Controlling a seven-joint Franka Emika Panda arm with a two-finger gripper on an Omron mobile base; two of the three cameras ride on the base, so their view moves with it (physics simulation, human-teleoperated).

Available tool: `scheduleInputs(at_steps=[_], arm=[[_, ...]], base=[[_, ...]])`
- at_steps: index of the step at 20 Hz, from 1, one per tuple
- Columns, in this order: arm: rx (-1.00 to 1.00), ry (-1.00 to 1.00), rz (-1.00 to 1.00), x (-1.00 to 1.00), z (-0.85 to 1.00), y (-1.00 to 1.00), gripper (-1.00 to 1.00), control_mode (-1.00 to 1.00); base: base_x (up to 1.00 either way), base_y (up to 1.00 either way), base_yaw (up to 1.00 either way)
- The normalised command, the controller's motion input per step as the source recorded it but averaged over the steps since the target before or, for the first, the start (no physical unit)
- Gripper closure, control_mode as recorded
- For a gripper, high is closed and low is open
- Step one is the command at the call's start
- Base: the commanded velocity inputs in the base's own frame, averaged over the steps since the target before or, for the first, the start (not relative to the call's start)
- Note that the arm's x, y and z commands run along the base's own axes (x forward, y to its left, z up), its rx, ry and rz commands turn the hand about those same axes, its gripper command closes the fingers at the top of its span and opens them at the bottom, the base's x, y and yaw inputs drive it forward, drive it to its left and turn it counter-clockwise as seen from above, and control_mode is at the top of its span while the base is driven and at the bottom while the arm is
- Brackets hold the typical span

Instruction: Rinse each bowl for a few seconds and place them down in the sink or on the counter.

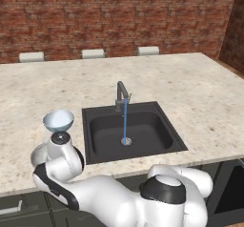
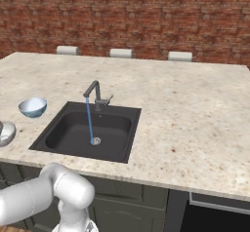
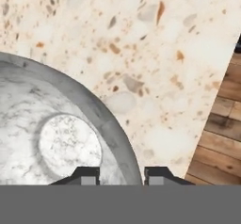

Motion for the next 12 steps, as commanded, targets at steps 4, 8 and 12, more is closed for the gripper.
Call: scheduleInputs(at_steps=[4,8,12], arm=[[0.00,0.00,0.00,-0.07,0.06,0.00,-1.00,-1.00],[0.00,-0.02,0.00,-0.14,0.12,0.00,-1.00,-1.00],[0.00,-0.05,0.00,-0.22,0.24,0.00,-1.00,-1.00]], base=[[0.00,0.00,0.00],[0.00,0.00,0.00],[0.00,0.00,0.00]])
